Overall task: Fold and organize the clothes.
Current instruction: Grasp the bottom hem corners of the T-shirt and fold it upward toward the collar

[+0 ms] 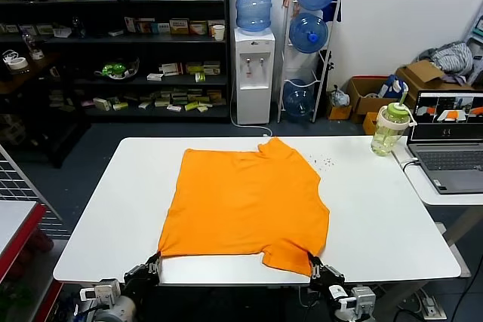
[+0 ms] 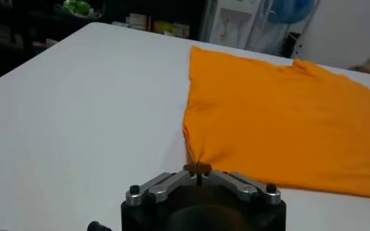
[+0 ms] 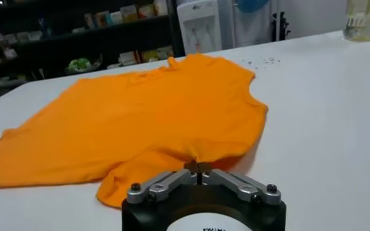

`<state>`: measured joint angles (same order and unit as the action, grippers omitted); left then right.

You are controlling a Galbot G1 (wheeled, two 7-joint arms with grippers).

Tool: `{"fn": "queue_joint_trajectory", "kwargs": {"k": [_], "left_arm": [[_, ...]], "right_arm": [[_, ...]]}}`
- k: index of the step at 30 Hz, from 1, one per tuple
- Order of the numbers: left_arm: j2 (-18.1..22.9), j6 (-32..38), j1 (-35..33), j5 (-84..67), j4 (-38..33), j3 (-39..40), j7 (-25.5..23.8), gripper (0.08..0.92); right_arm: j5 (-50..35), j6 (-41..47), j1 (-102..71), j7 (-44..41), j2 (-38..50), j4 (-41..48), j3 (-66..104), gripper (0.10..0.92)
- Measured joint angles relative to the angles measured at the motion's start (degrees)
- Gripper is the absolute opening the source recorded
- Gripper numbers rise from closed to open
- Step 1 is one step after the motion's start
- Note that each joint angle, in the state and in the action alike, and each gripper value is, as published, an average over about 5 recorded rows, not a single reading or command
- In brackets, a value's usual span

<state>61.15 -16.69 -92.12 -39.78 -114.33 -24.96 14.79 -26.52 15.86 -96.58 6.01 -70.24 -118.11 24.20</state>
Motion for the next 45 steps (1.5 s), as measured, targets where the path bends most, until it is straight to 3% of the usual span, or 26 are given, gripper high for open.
{"fn": "queue_joint_trajectory", "kwargs": {"k": [9,16,41,45], "left_arm": [[-1.4,-0.4,-5.3,-3.2,-7.3,-1.2,2.2,0.09],[-1.4,0.7,-5.4,-3.9,-9.1,-0.9,2.3,0.09],[-2.2,4.1,16.7,-4.4,6.9,5.2,3.1,0.09],[-2.2,4.2,19.2,-4.3,9.3,6.6,2.8,0.094]], "right_arm": [[-1.3,-1.7,-6.2,1.2,1.6,-5.3,0.7,0.124],[-4.4,-3.1,-2.4,3.1,2.8,-4.5,0.4,0.124],[-13.6,-1.5,28.3,8.2,4.5,14.0,-8.9,0.124],[-14.2,-1.0,31.6,8.0,4.3,16.6,-10.8,0.156]]}}
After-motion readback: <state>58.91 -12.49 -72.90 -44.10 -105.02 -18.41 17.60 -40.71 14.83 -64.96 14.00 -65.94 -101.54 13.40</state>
